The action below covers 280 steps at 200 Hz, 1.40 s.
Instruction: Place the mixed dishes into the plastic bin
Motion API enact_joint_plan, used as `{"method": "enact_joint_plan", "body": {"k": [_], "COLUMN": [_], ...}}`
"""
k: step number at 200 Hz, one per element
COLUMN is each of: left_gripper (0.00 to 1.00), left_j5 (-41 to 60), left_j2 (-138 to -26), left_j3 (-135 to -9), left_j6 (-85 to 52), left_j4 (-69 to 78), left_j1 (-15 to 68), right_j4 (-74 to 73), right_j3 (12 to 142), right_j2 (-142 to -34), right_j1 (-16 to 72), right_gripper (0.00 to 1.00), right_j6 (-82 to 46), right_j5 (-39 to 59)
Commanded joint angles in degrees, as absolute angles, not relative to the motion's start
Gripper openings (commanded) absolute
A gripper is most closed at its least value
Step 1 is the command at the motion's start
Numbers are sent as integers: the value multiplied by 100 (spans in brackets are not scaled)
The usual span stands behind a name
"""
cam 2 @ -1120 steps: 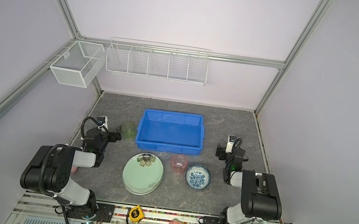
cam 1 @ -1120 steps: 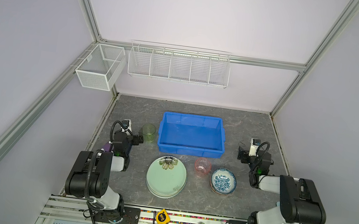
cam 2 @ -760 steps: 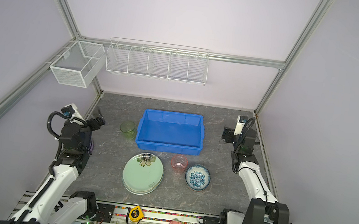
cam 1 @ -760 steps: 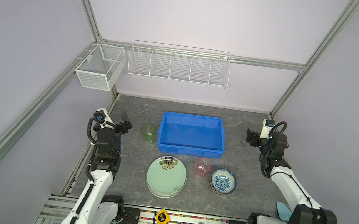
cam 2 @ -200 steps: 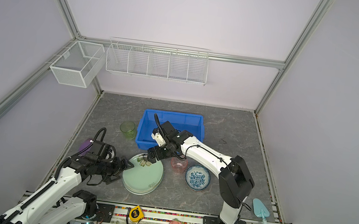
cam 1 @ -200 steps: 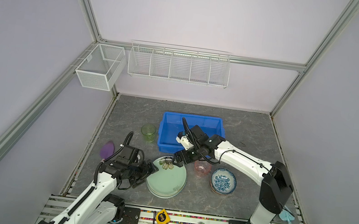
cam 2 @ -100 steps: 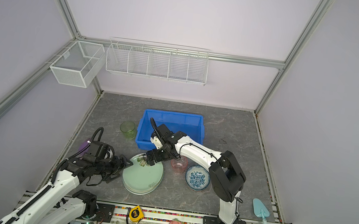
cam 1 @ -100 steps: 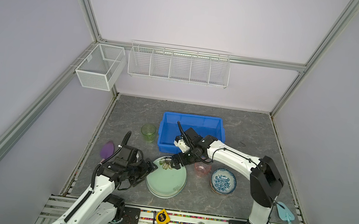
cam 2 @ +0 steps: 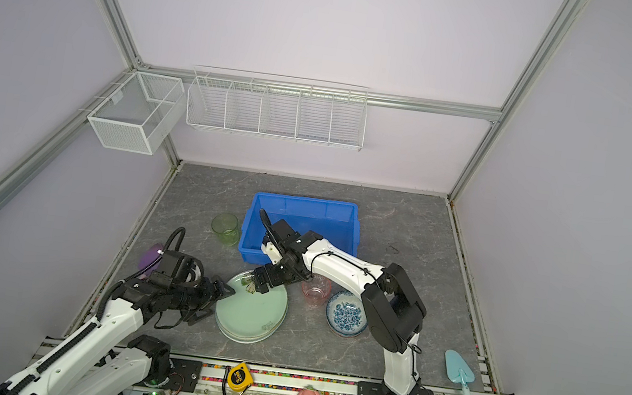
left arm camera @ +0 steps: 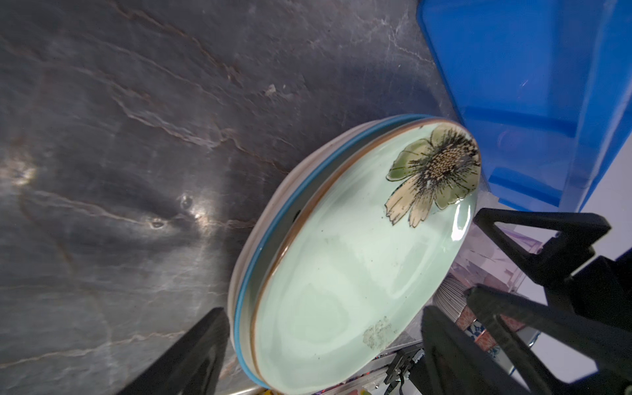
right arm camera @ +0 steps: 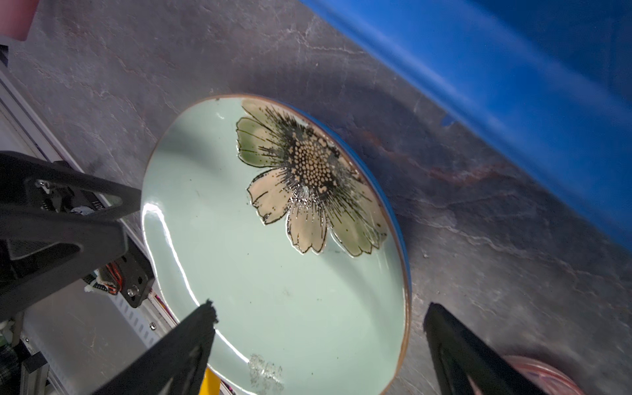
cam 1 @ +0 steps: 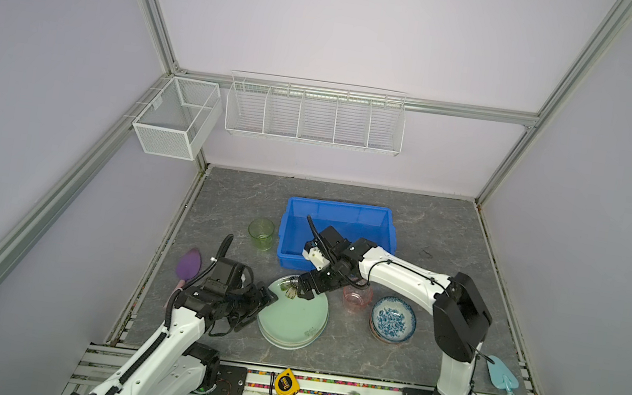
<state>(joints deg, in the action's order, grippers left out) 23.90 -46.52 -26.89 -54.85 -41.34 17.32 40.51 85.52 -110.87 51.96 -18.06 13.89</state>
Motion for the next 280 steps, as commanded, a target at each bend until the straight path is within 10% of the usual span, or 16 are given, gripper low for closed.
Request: {"method": "enact_joint_plan", "body": {"k": [1, 280], "left_gripper": [88, 82], "left_j5": [2399, 2882], "left_j2": [-4665, -4348], "left_j3": [-2603, -2558], "left_j6": [-5559, -5938], "left_j4": [-4027, -3792], "left_j1": [1760, 1758], "right_j4": [4136, 3900], "right_j3": [8650, 8587], "right_j2": [-11241, -11328], "right_j1": [5243, 5392], "right_gripper": [98, 98], "right_j6": [-1887, -2117], "right_j5": [1633, 2228]}}
